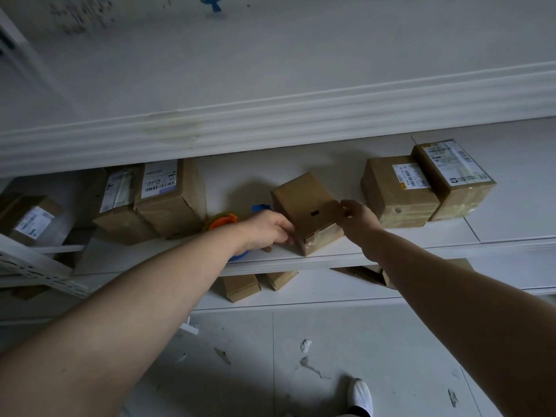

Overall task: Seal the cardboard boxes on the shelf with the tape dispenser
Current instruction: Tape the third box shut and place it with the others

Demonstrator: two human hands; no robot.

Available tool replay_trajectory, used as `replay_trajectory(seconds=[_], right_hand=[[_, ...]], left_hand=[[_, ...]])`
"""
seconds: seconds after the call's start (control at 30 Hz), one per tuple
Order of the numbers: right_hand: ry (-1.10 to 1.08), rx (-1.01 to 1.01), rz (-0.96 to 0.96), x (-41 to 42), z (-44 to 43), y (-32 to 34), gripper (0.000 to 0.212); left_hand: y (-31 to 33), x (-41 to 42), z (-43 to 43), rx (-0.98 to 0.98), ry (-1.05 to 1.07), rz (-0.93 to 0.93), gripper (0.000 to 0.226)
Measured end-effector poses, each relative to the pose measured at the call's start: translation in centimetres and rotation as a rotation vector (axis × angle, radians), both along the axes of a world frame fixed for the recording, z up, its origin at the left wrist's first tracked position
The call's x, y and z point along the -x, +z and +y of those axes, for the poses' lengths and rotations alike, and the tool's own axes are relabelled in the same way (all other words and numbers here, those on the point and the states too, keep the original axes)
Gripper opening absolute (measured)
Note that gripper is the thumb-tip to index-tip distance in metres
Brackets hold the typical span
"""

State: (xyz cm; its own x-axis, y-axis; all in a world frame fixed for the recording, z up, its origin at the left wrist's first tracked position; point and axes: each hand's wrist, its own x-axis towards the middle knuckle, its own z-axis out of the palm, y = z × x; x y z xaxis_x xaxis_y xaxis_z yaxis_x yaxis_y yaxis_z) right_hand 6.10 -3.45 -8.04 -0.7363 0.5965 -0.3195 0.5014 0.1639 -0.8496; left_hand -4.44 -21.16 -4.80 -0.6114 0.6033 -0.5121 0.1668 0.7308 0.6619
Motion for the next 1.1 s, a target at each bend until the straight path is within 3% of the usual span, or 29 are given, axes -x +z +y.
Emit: replay_trajectory(seconds=[0.07,0.17,0.27,0.4,0.53,0.63,0.7,0.77,0.87,0.93,1.03,1.1], right_hand=[[-0.081,-0.002,-0.067,0.3,-0.1,-0.1,0.051],[-0.149,-0.001,-0.209,0.5,-0.5,-0.6,0.046],[-0.109,0.13,-0.246,0.2,-0.2,-0.7,0.042],[-0.081,0.23,-0.233,-0.7,0.8,-0.7,0.017],[-0.105,0.188,-0.188,-0.6,2.1,-0.9,0.03],[-0.153,0.061,-0.19,-0.4,3.0,-0.6,0.024],[-0.204,-0.001,-0.179,-0.5,3.3,-0.5,0.015],[-0.206,0.034,-0.117,-0.3,3.1,-0.3,0.023],[-0.071,0.113,-0.071,0.5,2.1,-0.1,0.034],[-0.019,0.077,-0.069,1.0,1.4,-0.1,0.033],[-0.015,-0.23,-0.056,1.3,0.5,0.1,0.031],[0.022,-0.387,0.016,1.3,-0.4,0.6,0.039]], left_hand=[[-0.1,0.7,0.0,0.04,0.024,0.267,0.029],[0.1,2.1,0.6,0.106,0.104,0.549,0.052],[0.6,3.4,2.2,0.169,0.073,0.485,0.074],[0.0,4.4,3.9,0.243,0.02,0.316,0.075],[-0.2,3.4,4.5,0.19,0.005,0.372,0.052],[1.1,1.9,4.2,0.286,-0.148,0.418,0.043],[1.7,0.6,3.9,0.313,-0.23,0.36,0.032],[1.8,-0.1,3.3,0.279,-0.228,0.271,0.028],[1.8,0.2,1.8,0.28,-0.173,0.186,0.035],[1.9,1.1,0.2,0.375,-0.142,0.256,0.048],[1.1,2.7,-2.4,0.592,-0.064,0.548,0.079],[0.1,3.4,-3.6,0.583,0.019,0.576,0.087]])
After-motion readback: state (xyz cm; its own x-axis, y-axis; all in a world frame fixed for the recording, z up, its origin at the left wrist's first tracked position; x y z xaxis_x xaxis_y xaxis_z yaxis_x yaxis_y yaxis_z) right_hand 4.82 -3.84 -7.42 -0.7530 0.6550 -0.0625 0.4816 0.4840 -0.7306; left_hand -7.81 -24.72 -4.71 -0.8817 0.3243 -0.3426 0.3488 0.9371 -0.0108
